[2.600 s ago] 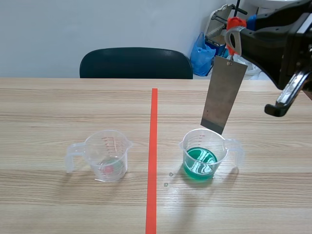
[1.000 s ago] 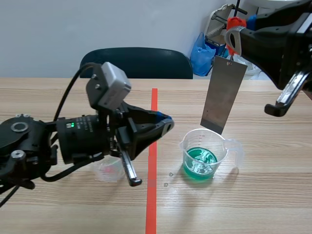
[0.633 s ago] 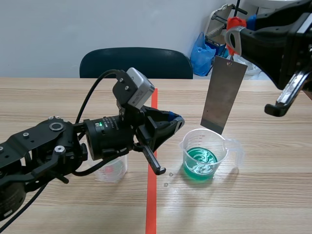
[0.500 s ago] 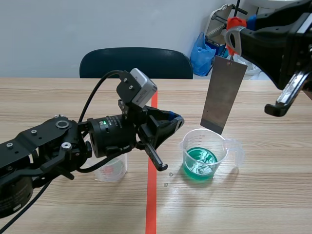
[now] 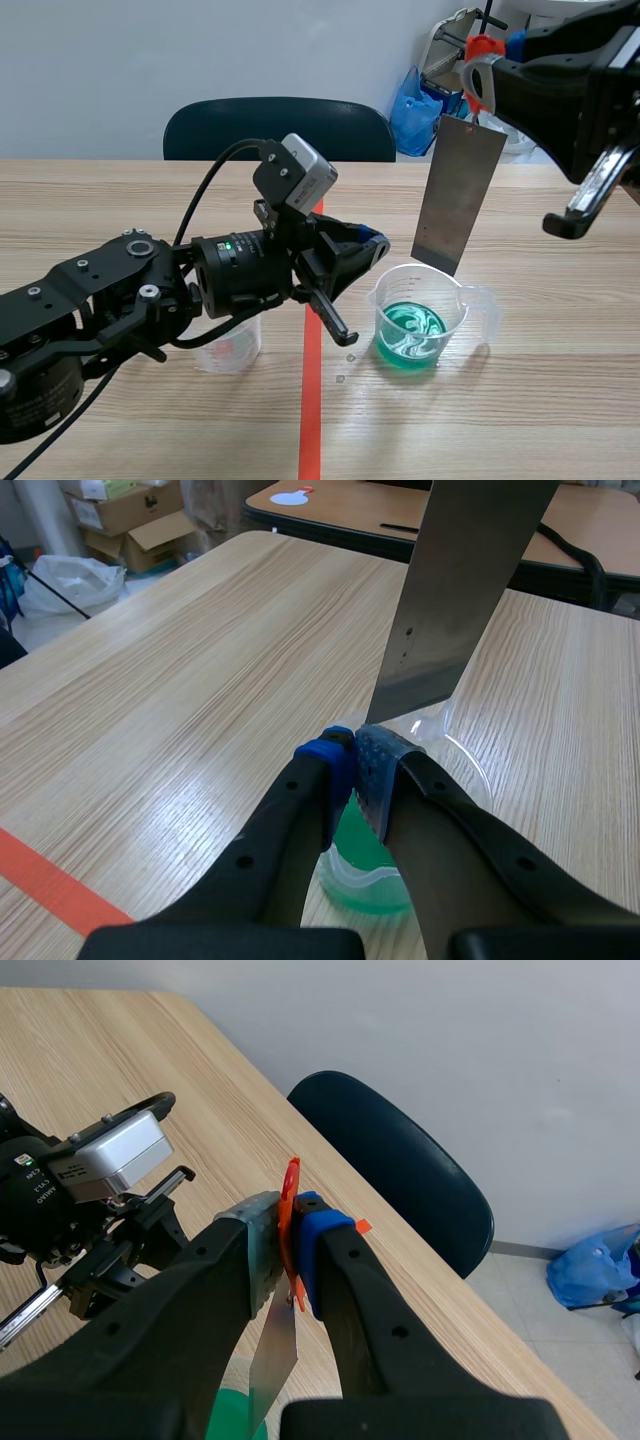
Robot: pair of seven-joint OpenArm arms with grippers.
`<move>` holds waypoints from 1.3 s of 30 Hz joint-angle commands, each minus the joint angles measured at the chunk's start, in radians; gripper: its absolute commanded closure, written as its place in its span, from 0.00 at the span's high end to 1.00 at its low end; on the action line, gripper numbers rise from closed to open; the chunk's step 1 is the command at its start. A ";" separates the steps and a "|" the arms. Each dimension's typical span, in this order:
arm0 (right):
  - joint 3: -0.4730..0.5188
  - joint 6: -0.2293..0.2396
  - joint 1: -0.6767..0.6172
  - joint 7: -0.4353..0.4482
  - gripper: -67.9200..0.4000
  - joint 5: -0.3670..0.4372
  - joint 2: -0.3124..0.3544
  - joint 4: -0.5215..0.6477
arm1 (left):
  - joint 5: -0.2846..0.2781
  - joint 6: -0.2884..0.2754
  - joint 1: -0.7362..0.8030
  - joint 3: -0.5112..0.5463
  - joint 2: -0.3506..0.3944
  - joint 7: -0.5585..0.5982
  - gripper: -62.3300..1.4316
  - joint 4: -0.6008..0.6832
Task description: Do the redox reaction experiment
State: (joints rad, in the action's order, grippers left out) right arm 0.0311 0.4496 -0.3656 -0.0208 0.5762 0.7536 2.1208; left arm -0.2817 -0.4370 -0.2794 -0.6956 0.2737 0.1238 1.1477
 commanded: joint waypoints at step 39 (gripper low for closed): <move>0.010 -0.007 0.011 0.019 0.02 0.012 0.000 0.012 | 0.092 0.002 1.208 0.910 0.519 0.649 0.07 0.326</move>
State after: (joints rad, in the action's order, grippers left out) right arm 0.0311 0.4496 -0.3656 -0.0208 0.5762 0.7536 2.1208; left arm -0.1734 -0.4377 0.9176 0.2211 0.8246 0.7448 1.4731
